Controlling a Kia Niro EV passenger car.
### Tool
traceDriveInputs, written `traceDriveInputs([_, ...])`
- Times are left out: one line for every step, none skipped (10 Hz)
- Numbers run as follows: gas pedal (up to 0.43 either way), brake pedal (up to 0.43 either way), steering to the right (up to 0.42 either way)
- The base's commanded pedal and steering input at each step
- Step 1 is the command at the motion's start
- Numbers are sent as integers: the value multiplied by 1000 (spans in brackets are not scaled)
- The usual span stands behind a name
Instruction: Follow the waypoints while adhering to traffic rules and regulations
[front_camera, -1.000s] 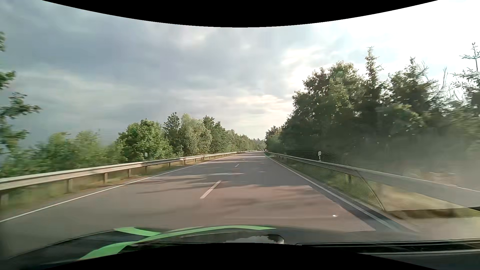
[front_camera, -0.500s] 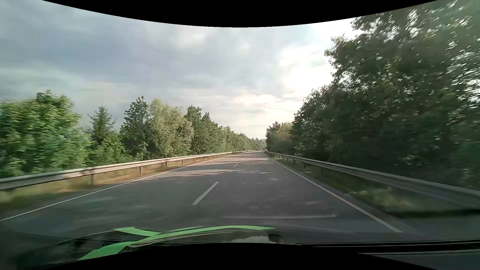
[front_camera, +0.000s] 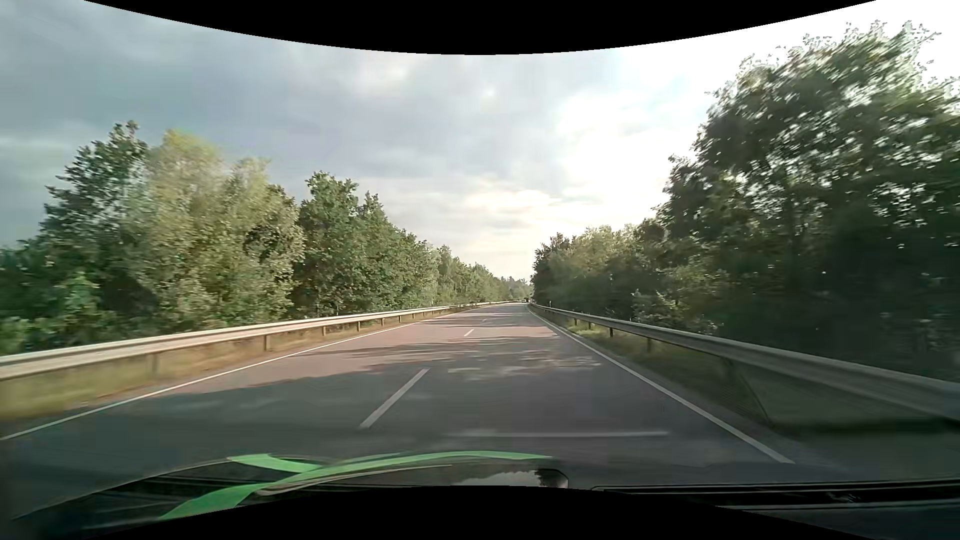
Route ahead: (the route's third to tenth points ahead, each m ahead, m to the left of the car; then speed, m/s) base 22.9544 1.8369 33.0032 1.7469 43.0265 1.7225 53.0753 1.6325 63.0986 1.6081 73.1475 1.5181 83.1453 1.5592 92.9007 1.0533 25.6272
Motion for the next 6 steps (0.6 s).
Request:
traceDriveInputs([260,0,2])
traceDriveInputs([260,0,2])
traceDriveInputs([268,0,1])
traceDriveInputs([280,0,1])
traceDriveInputs([280,0,1])
traceDriveInputs([280,0,1])
